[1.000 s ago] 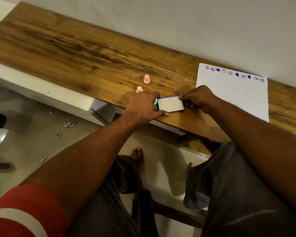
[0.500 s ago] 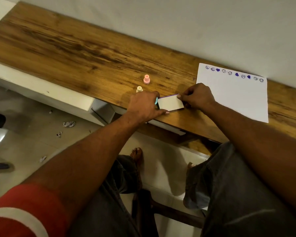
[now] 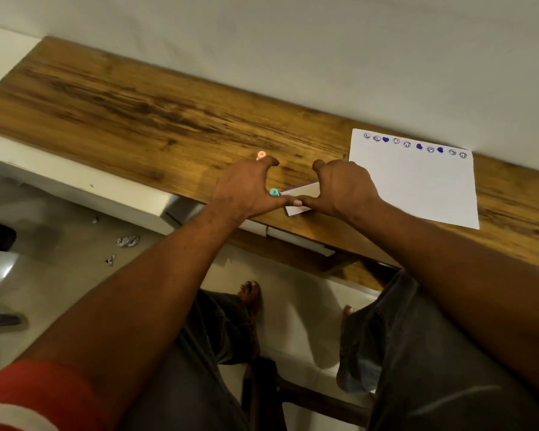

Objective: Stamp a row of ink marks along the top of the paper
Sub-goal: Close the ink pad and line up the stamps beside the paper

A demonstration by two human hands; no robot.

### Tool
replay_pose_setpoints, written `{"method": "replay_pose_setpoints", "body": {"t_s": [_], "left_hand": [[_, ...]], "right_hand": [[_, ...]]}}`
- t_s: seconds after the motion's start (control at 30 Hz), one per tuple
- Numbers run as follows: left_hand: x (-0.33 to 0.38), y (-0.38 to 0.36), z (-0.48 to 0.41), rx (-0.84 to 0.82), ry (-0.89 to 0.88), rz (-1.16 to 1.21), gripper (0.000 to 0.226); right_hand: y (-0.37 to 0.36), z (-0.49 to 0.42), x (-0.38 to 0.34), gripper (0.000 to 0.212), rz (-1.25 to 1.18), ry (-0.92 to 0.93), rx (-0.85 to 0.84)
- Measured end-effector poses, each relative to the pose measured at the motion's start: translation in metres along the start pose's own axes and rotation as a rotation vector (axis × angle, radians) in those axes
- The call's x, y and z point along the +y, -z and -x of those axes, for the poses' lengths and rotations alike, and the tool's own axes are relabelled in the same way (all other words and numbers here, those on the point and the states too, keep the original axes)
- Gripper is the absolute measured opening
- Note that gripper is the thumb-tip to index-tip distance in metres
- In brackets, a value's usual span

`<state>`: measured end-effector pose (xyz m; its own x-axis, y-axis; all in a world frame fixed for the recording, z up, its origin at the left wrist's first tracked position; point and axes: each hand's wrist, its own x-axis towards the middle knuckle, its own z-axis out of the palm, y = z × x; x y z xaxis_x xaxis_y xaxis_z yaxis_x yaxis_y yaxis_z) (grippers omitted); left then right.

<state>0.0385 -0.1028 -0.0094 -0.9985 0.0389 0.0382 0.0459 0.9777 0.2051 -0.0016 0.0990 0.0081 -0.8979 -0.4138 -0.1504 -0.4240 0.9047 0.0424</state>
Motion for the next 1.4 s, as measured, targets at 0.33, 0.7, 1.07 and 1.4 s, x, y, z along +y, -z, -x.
{"method": "replay_pose_setpoints", "body": {"t_s": [0.33, 0.7, 1.07, 1.4], "left_hand": [[-0.017, 0.029, -0.010, 0.354, 0.246, 0.259, 0.075], [-0.019, 0.009, -0.053, 0.363, 0.219, 0.347, 0.063], [-0.015, -0.021, -0.085, 0.344, 0.211, 0.400, 0.086], [0.005, -0.018, -0.099, 0.386, 0.270, 0.442, 0.078]], "right_hand": [[-0.003, 0.004, -0.024, 0.099, -0.024, -0.061, -0.133], [-0.007, -0.016, 0.030, 0.111, -0.042, -0.135, -0.075], [-0.023, -0.063, 0.051, 0.083, -0.270, 0.015, -0.108], [-0.017, -0.093, 0.091, 0.090, -0.165, 0.240, -0.123]]}}
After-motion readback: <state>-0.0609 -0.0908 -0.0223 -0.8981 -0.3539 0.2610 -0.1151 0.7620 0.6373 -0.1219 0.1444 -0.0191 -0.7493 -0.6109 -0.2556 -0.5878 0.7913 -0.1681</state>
